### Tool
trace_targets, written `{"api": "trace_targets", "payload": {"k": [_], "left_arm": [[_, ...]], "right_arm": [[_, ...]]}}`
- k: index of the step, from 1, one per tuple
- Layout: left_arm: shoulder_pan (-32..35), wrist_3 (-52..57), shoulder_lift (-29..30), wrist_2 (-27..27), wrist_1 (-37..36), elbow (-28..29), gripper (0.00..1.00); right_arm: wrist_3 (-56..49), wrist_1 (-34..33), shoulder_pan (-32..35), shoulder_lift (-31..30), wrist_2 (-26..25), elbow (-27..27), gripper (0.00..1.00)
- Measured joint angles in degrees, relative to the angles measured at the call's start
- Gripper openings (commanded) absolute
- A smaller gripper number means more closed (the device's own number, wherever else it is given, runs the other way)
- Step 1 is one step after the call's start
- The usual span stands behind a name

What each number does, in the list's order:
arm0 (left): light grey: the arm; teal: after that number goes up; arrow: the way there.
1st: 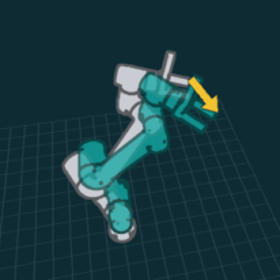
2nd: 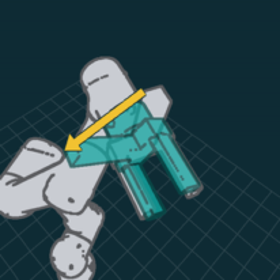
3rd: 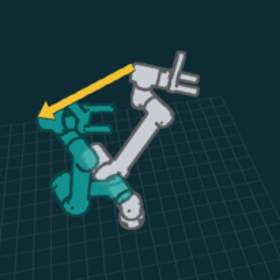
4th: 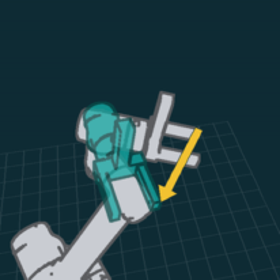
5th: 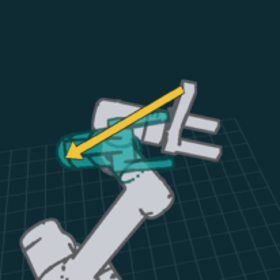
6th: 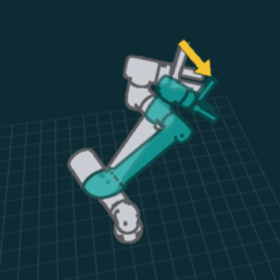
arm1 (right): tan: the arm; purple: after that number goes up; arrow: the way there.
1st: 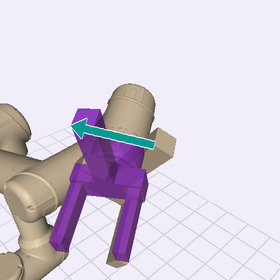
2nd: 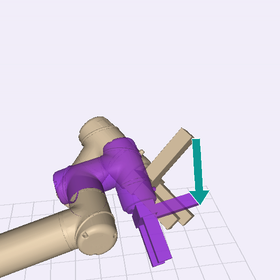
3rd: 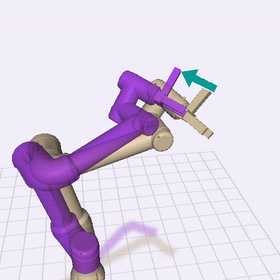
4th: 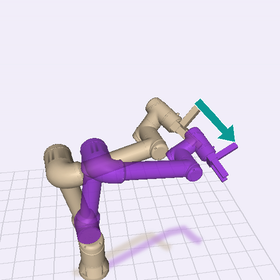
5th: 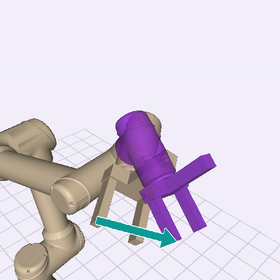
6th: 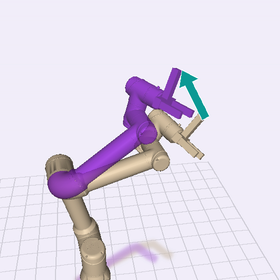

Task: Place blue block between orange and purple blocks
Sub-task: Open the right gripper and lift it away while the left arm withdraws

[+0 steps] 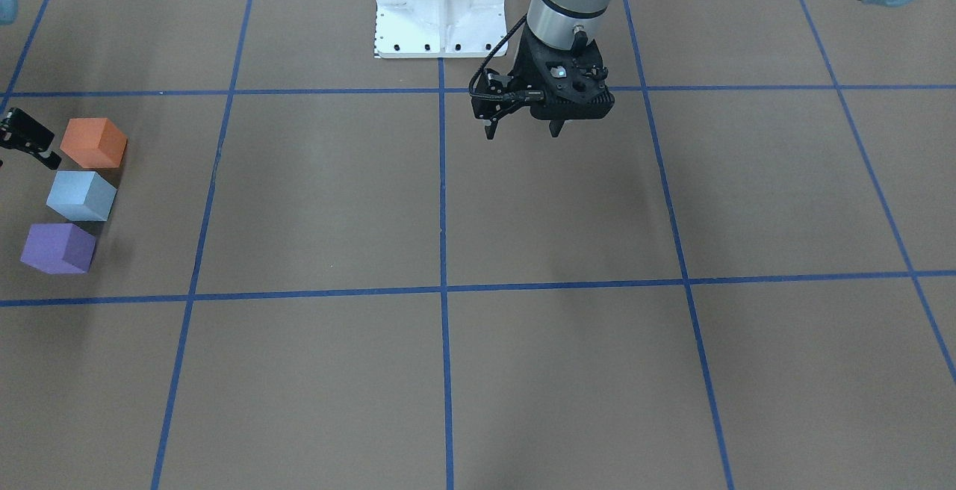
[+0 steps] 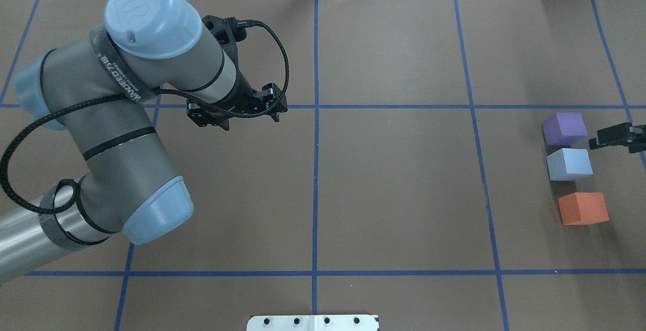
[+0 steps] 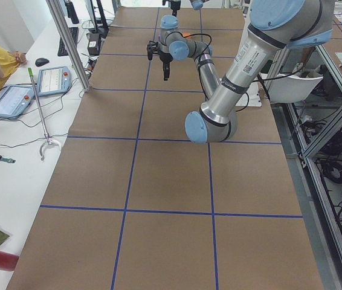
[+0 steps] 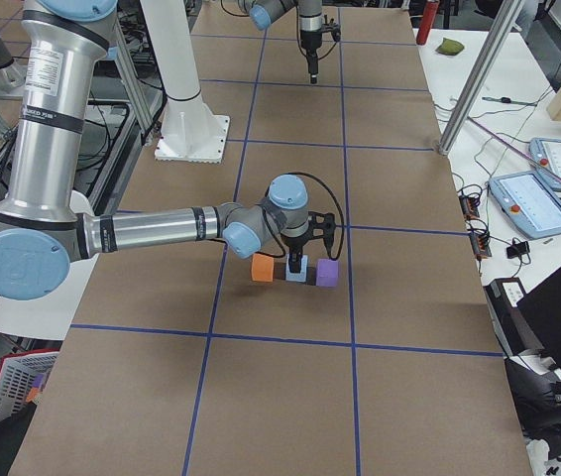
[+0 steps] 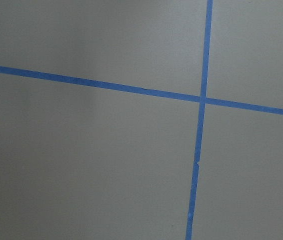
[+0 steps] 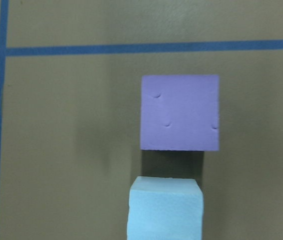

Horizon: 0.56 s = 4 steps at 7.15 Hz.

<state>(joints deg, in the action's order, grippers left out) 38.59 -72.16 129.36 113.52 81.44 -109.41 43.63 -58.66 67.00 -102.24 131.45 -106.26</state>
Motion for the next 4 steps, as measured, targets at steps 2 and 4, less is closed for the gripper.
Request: {"api": "trace_targets", "payload": {"k": [2,4], "left_arm": [[3.15,7.82,-6.52,0.07,-0.33,-3.31,1.00],[9.98,22.13,-19.95,2.45,-0.32,-10.24,1.00]], "right_arm": [[-9.22,-4.19,8.81,-0.10,4.01,0.16,1.00],[-20.50,-12.59,15.02,0.87,5.29,-0.11,1.00]]}}
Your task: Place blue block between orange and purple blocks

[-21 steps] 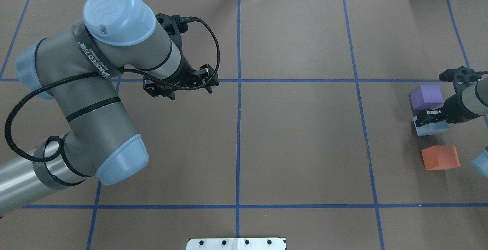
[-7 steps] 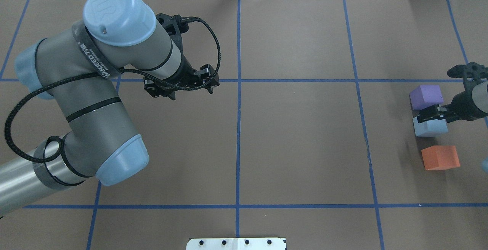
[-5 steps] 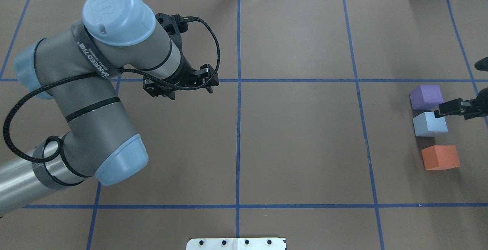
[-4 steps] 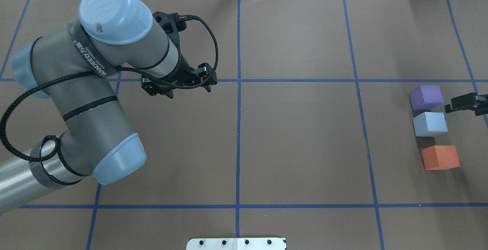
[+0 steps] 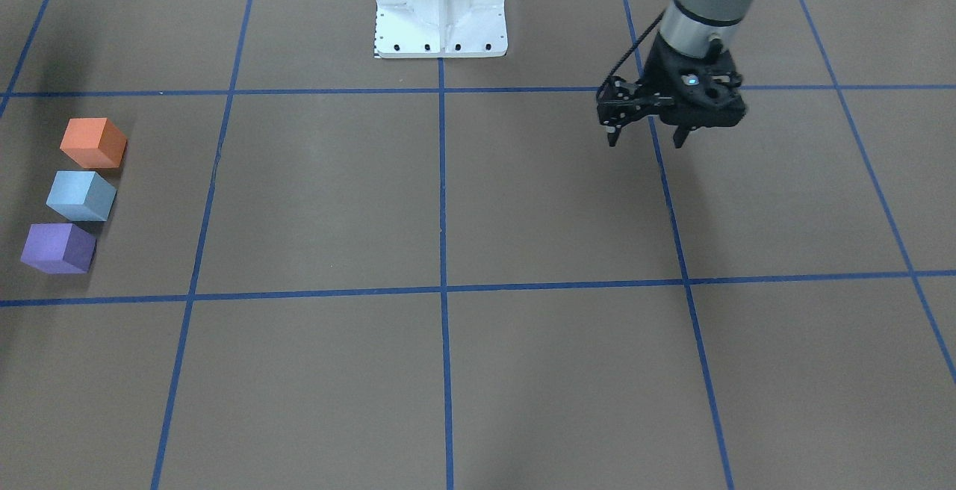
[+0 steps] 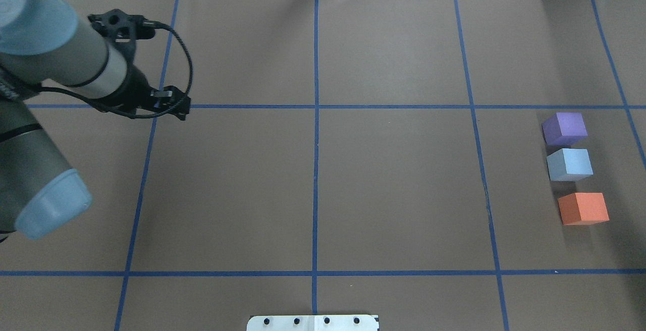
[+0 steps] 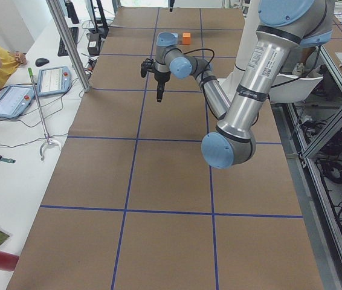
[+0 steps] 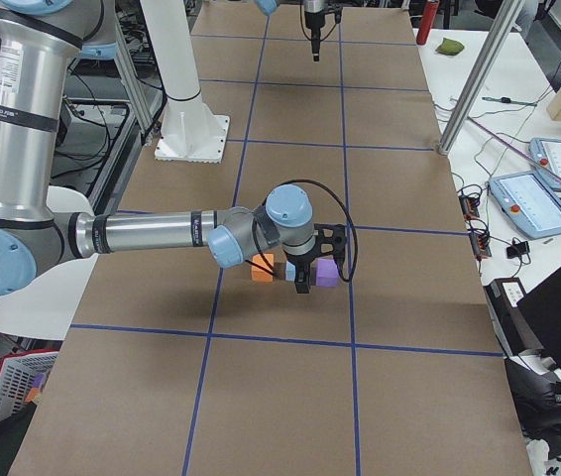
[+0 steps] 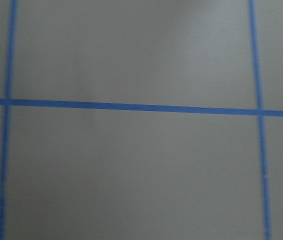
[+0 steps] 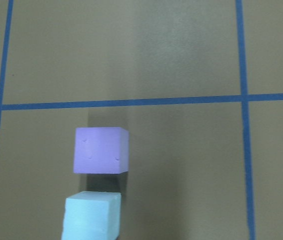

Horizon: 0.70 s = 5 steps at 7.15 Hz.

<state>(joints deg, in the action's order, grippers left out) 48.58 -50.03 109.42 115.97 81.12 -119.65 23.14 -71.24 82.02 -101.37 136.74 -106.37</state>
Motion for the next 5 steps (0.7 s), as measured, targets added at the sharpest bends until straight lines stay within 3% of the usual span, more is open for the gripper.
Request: {"api": "trace_targets", "payload": {"k": [2,3,5], "left_arm": [[11.40,20.38,-10.29,4.61,0.04,-1.19,1.00],[18.05,32.43,-13.56,6.99,0.00,0.86,1.00],[26.91,48.25,-15.81,11.72,0.16,6.31,1.00]], "right_arm": [[-8.57,-9.40,4.33,3.94,-0.19,0.13,1.00],[-12.00,-13.69,5.92,5.90,-0.47,0.24,1.00],[-15.29,-17.68,7.32,7.46,-2.81,0.34,1.00]]}}
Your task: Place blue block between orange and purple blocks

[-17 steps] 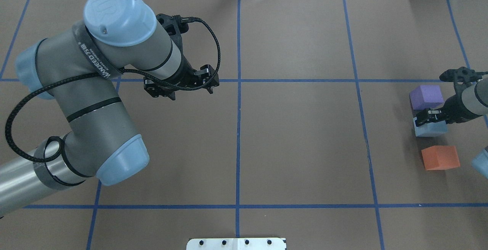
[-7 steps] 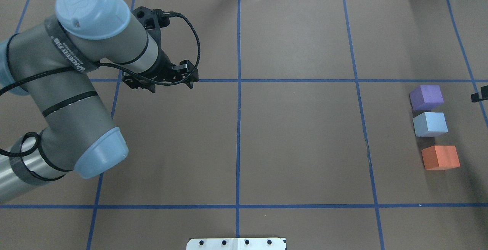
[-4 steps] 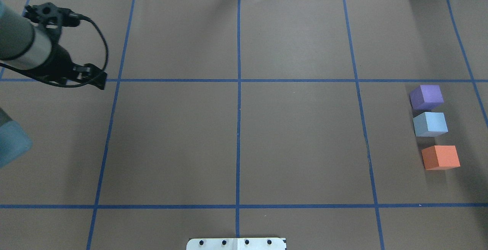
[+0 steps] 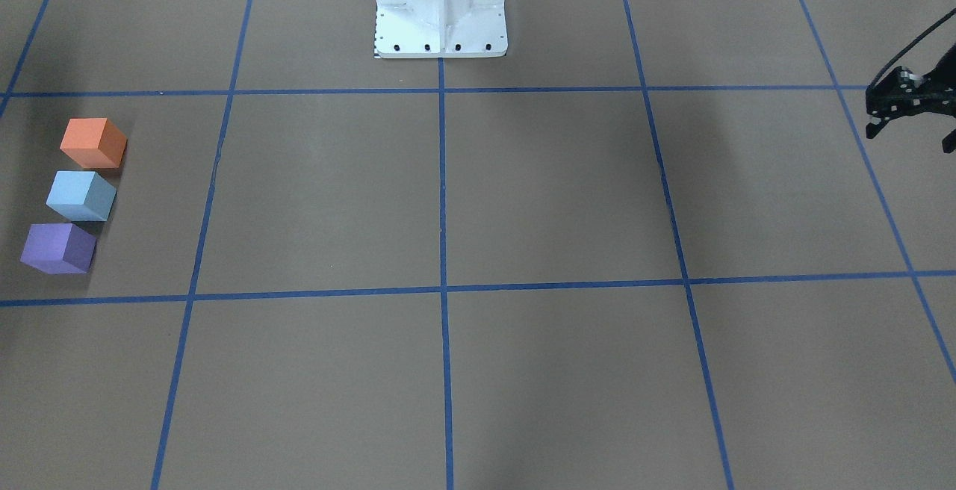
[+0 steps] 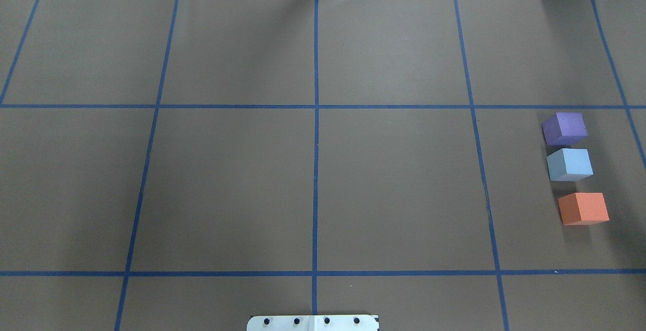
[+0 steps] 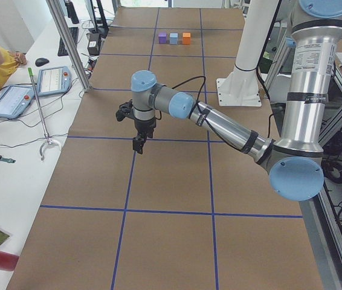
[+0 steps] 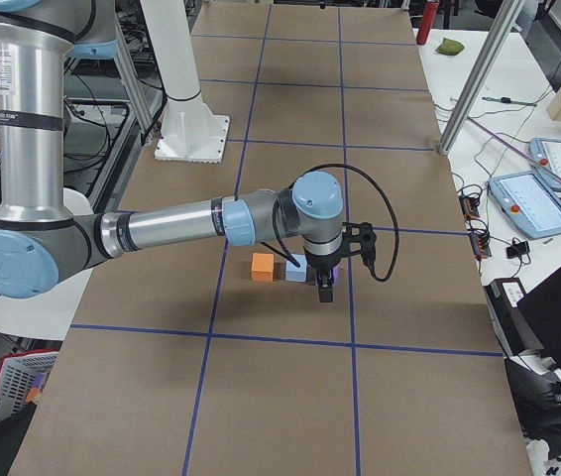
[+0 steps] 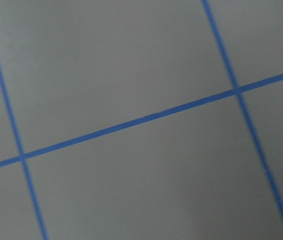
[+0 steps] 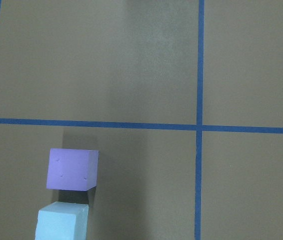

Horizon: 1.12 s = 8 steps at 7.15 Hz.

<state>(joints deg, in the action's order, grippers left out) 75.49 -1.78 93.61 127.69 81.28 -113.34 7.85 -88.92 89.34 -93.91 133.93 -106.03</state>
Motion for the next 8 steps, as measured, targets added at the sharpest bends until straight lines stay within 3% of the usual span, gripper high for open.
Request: {"api": "trace_targets", "payload": {"k": [6,8], "left_arm": [[2.42,2.04,-4.76,1.32,0.93,2.91,1.00],[6.12,6.64,-4.99,1.68,0.94,5.47,1.00]], "right_arm": [[-3.49,-0.52,-0.49,-1.35,-1.09,0.33,1.00],[-3.61,-0.48,-1.78,-0.99,-1.05,0.46,1.00]]}}
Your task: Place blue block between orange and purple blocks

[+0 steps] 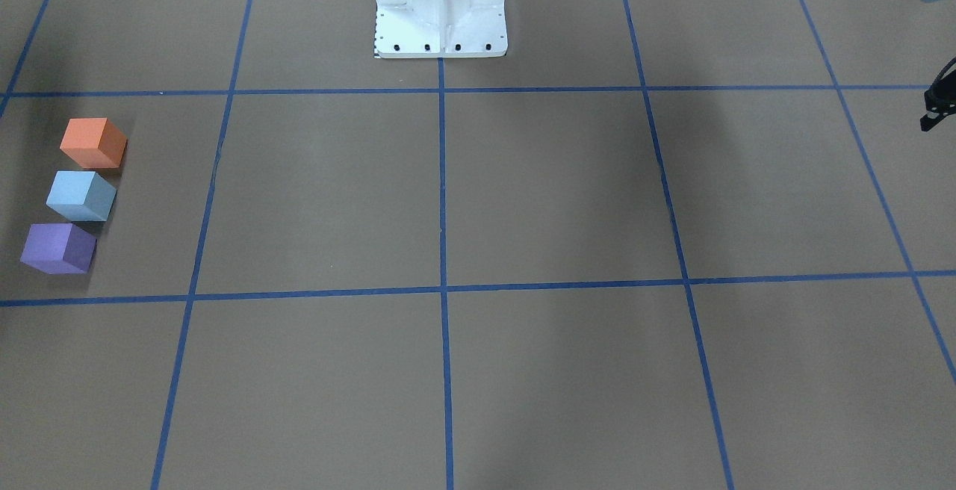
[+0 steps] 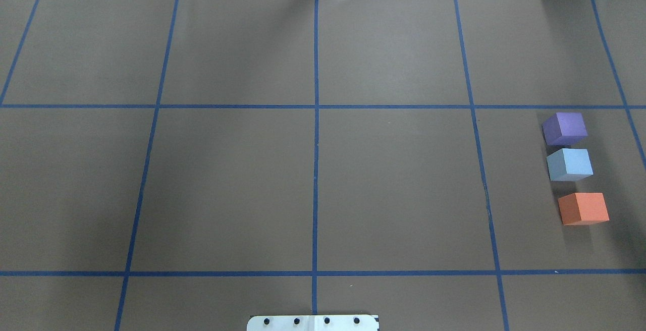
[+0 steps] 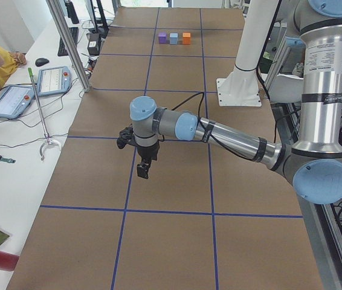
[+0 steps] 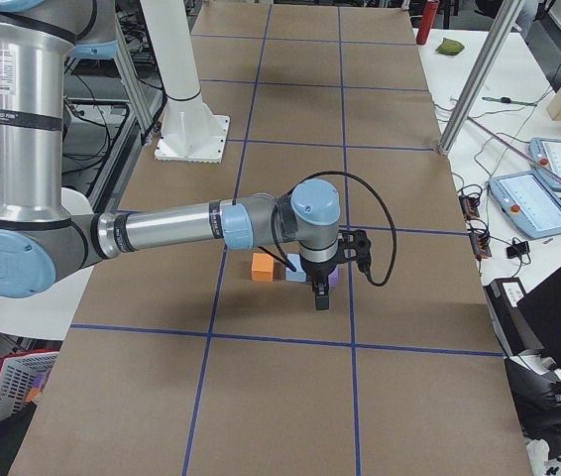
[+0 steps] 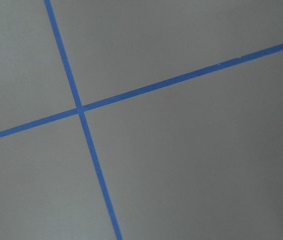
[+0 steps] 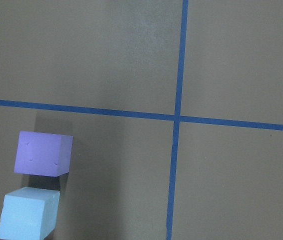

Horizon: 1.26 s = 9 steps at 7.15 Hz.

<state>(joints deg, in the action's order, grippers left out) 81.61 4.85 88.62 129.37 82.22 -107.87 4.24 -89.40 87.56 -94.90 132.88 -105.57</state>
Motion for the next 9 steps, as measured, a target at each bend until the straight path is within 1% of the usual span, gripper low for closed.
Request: {"api": "trace_targets", "payload": {"k": [3,4,9], "left_arm": [[4.93,6.64,0.02,4.17,1.03,7.07,1.00],[5.42,6.88,-0.16,5.44,1.38,8.13,1.00],[5.82,1.85,0.23,6.33,0.94,7.64,1.00]], "right_arm": [[-0.02,-0.05,-1.16,0.06,0.01,0.16,1.00],[-0.02,-0.04,-1.31,0.05,-0.03,0.23,1.00],[0.46,0.31,-1.60,-0.66,0.09,2.04,1.00]]}}
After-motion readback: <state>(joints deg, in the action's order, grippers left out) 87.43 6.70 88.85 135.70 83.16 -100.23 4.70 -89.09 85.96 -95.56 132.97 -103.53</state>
